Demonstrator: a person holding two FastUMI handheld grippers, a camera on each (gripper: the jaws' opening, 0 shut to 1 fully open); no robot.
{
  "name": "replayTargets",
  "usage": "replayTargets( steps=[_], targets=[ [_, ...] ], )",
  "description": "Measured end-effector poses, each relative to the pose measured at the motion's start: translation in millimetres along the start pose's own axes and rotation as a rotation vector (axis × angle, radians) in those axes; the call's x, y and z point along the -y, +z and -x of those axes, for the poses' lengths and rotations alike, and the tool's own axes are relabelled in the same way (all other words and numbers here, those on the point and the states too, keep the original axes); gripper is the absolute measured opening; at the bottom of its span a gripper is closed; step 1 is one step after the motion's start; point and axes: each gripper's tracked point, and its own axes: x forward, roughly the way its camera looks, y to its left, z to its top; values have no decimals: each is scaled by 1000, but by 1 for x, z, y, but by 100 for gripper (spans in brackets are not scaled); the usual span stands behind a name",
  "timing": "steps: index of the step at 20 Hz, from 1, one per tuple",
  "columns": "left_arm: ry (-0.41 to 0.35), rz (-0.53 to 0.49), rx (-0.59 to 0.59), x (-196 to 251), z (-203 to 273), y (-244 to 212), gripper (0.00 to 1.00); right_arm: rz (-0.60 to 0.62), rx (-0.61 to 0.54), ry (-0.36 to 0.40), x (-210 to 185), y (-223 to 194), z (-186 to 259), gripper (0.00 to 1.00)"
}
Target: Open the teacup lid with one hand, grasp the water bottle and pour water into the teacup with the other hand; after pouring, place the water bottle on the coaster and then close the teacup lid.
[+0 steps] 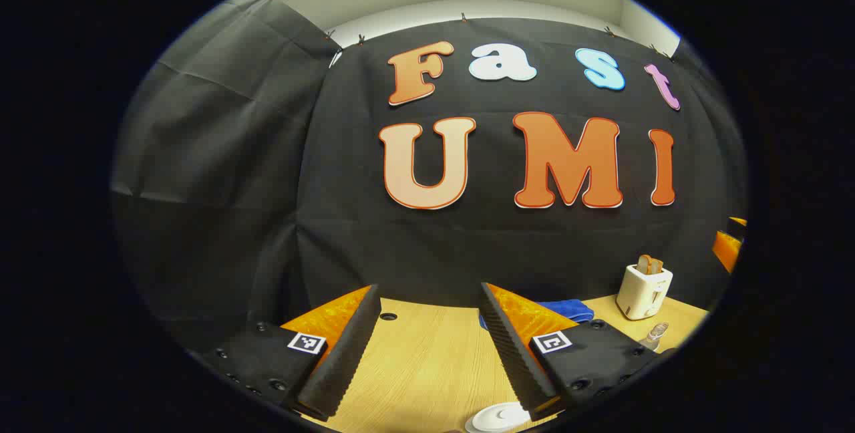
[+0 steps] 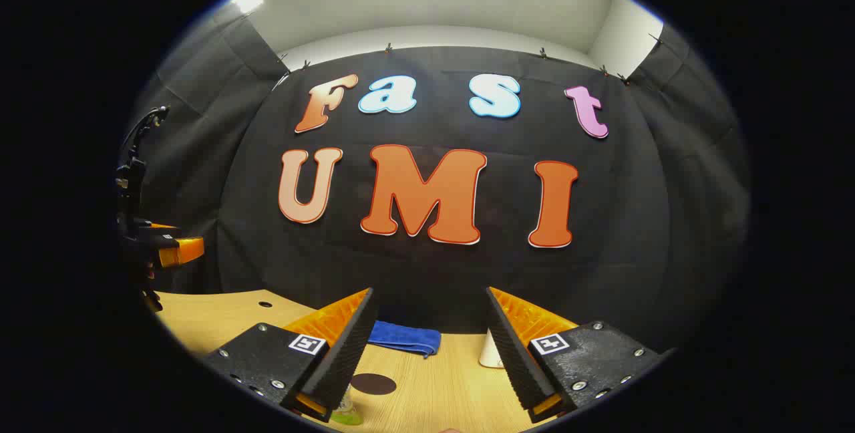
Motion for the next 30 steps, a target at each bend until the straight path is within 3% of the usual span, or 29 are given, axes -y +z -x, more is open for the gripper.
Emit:
replayTargets(
  steps=[6, 23, 30],
  targets=[
    [-22, -67, 11, 9, 3, 15, 95, -6, -21, 2, -1, -2, -1, 96],
    [-88, -68, 59, 30, 12, 18, 97, -18, -2, 31, -11, -2, 4, 96],
    [-141, -1, 44, 44, 20, -14, 97, -16, -38, 38, -8, -31, 7, 96]
  ],
)
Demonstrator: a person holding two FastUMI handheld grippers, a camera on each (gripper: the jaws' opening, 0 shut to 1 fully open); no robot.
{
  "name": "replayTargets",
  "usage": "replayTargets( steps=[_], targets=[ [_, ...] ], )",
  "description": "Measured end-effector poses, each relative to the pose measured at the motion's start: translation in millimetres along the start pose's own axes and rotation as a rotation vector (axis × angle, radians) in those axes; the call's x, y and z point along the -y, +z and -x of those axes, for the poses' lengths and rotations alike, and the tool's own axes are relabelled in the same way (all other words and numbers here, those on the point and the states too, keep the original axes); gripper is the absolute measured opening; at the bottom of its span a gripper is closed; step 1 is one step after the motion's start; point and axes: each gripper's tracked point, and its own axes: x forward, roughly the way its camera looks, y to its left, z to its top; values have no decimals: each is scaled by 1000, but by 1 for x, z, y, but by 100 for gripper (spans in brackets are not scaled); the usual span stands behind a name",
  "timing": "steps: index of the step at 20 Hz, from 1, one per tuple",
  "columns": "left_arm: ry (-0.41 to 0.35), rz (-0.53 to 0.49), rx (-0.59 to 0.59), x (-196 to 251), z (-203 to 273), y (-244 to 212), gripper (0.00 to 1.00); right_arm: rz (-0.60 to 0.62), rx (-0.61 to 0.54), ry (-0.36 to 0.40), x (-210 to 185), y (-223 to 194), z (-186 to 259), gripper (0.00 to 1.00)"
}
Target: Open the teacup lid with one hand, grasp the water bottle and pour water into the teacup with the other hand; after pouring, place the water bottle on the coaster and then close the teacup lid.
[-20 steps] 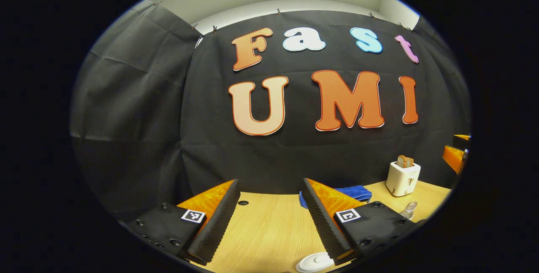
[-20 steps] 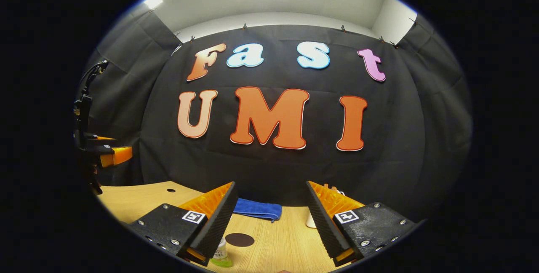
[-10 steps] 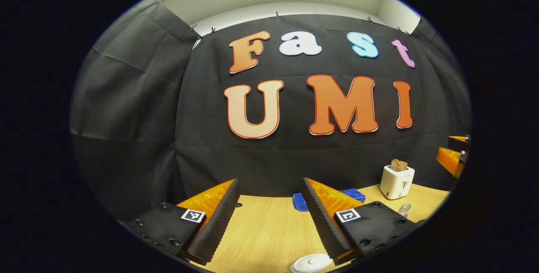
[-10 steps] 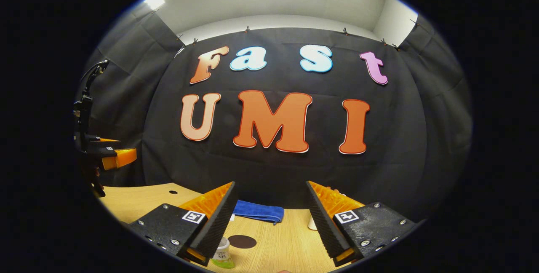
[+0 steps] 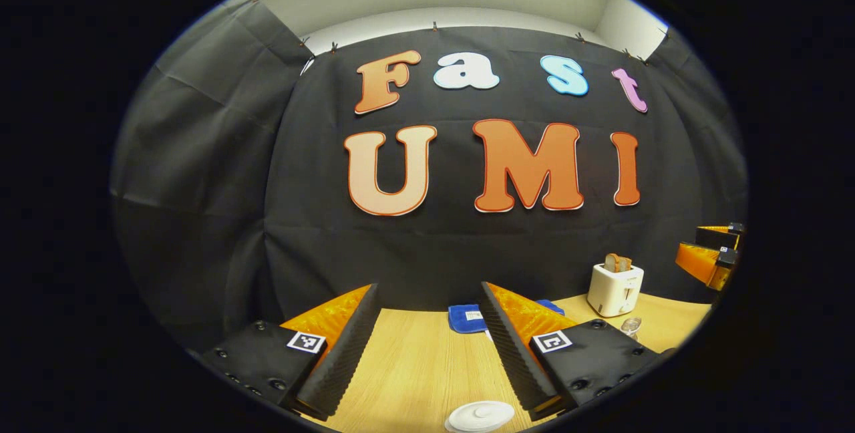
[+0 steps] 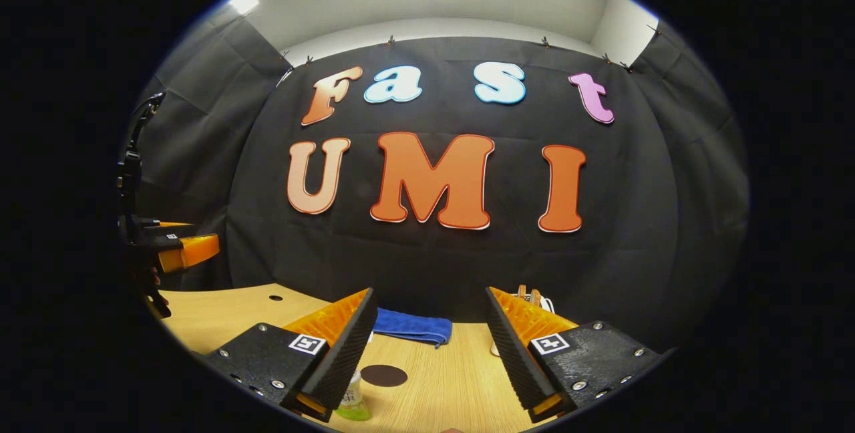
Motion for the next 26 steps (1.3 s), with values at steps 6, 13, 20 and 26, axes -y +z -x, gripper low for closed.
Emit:
replayTargets(
  steps=[6, 13, 20, 26],
  targets=[
    [-42, 1, -129, 14, 5, -73, 99, -57, -64, 85, -20, -45, -1, 96],
    [-129, -5, -256, 36, 11, -135, 96, -67, -106, 170, -35, -73, 7, 96],
    [-206, -45, -343, 57, 20, -178, 92, -72, -140, 234, -46, -92, 17, 96],
    [-250, -104, -401, 71, 31, -206, 77, -55, -171, 241, -46, -107, 22, 96]
  ],
)
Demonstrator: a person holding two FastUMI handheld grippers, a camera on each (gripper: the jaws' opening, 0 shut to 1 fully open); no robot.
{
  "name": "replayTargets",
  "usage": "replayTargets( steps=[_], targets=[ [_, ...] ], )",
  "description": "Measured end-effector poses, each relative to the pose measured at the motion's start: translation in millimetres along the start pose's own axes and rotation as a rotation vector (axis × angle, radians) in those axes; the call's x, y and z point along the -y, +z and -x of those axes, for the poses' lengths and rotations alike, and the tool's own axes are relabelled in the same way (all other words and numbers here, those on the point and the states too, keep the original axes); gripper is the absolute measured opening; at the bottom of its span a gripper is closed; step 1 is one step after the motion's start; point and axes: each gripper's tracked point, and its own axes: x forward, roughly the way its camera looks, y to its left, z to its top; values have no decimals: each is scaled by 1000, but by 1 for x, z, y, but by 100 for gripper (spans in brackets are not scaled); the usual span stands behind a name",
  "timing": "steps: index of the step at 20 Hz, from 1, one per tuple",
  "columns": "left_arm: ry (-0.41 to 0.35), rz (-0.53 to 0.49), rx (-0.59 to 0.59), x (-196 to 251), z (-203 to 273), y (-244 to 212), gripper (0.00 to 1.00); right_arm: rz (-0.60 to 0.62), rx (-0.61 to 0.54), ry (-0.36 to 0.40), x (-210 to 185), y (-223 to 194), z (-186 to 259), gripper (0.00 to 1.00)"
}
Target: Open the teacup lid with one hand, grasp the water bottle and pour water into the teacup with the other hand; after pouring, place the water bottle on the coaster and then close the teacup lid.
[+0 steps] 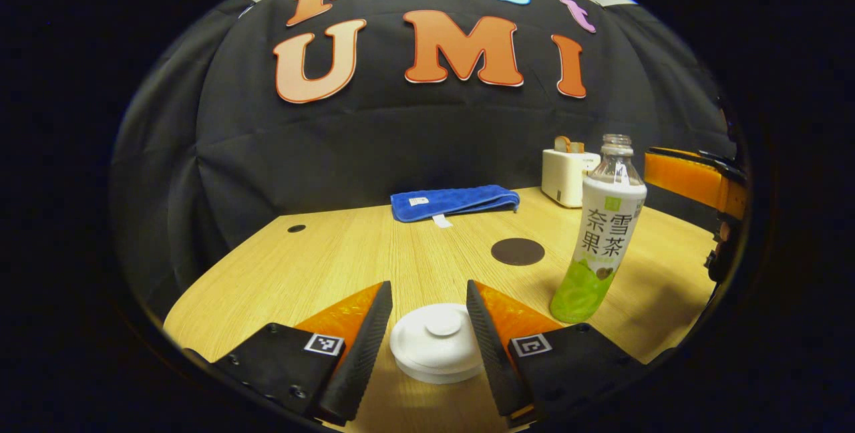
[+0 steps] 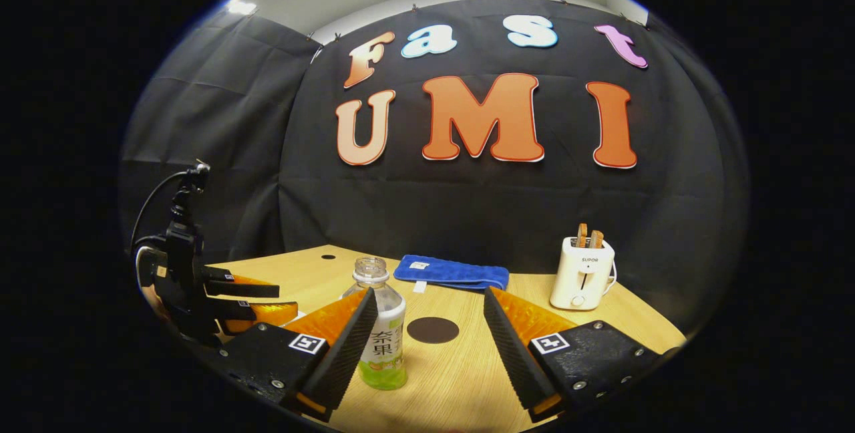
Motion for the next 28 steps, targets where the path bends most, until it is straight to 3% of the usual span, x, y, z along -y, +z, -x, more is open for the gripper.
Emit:
replayTargets(
  steps=[4, 7, 10, 11, 15, 22, 28],
  targets=[
    [12, -47, -25, 2, -6, -8, 70, -6, 0, 5, 0, -1, 1, 96],
    [9, -35, -40, 5, -6, -11, 44, -19, -7, 8, 1, -4, 1, 96],
    [20, -30, -34, 3, -8, -13, 42, -14, -16, 7, 1, -4, 2, 96],
    [16, -22, -35, 3, -8, -9, 32, -10, -17, 10, 0, -4, 2, 96],
    [30, -13, 2, -1, -5, 1, 32, -2, -13, 63, -4, -5, 2, 96],
    [124, 47, 97, -37, 5, 35, 31, -19, -69, 126, -14, -29, -8, 96],
    [204, 95, 81, -78, 11, 24, 32, -67, -158, 145, -29, -65, -26, 95]
  ],
)
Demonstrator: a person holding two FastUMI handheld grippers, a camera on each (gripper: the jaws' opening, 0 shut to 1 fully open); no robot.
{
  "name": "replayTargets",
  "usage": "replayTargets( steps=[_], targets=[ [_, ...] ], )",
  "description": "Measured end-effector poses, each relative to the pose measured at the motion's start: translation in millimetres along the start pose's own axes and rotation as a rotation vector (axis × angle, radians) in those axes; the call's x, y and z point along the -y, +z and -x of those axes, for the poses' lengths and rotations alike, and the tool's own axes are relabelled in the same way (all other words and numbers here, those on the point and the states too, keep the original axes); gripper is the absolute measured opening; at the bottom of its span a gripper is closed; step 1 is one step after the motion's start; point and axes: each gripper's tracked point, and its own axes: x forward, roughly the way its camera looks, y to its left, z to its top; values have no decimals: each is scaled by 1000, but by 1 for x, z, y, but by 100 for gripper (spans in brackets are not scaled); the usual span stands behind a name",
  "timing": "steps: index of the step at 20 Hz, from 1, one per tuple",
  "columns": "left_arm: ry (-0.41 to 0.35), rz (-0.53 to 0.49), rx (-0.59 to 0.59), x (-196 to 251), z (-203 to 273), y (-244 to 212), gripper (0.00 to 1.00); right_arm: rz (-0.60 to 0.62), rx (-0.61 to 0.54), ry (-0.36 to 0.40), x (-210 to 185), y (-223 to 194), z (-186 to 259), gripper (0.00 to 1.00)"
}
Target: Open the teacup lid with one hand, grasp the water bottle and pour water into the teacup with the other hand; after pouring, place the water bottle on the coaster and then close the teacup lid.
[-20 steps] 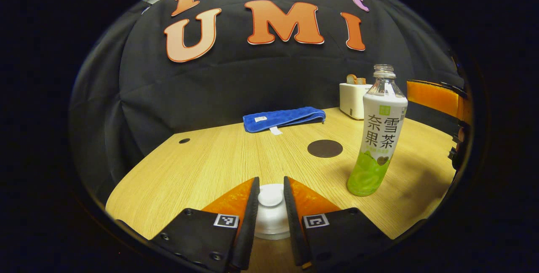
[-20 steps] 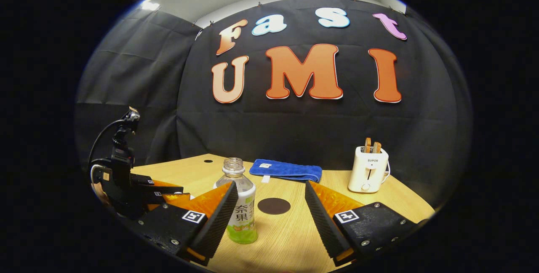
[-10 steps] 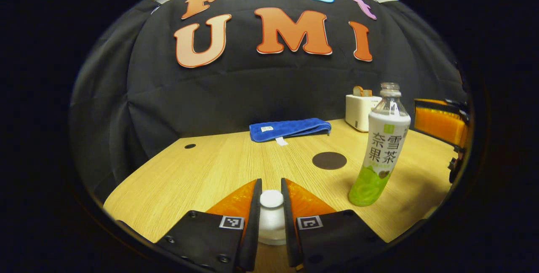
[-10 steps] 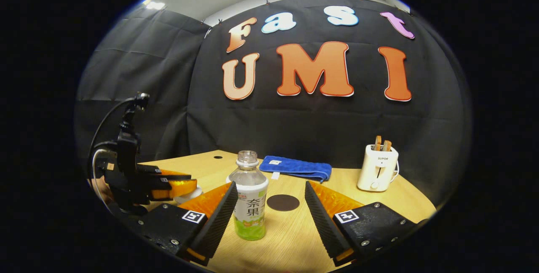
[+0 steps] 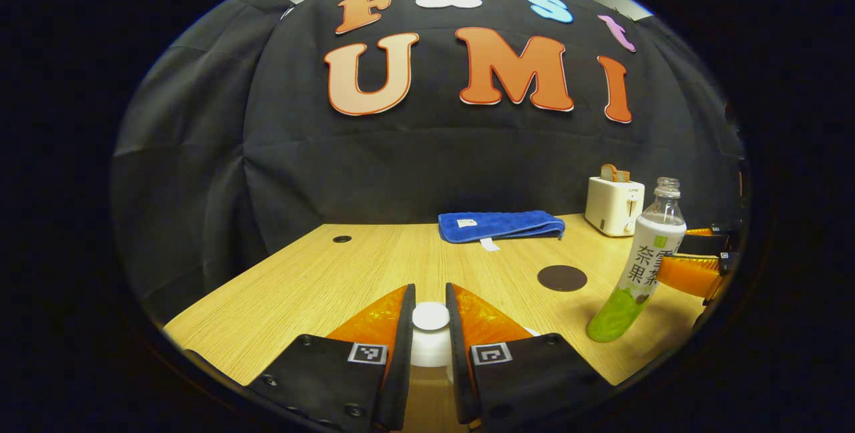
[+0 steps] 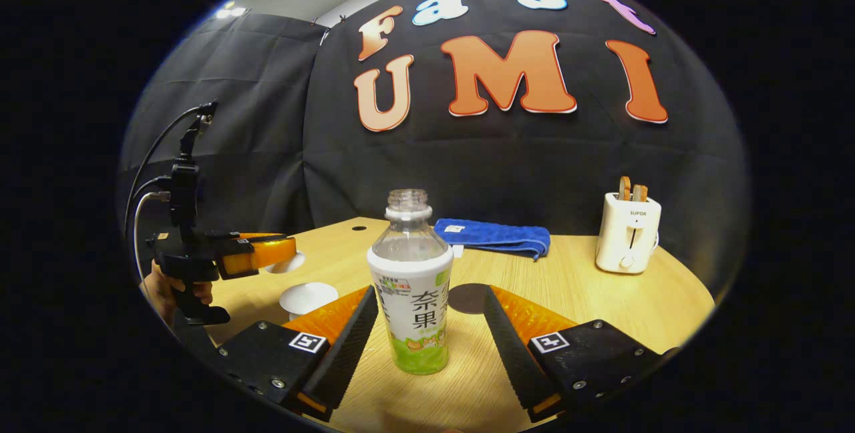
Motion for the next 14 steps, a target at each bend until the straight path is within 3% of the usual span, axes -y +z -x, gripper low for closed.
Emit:
replayTargets(
  steps=[6, 9, 10, 14],
  targets=[
    [43, 6, -3, -21, 3, -9, 32, -22, -56, 11, -7, -24, -19, 86],
    [40, 9, -6, -23, 2, -12, 31, -22, -92, 20, -13, -38, -28, 79],
    [36, 21, -8, -23, 2, -14, 32, -17, -118, 17, -15, -45, -32, 72],
    [28, 40, -19, -23, 3, -21, 32, -24, -116, 5, -13, -48, -35, 68]
  ],
)
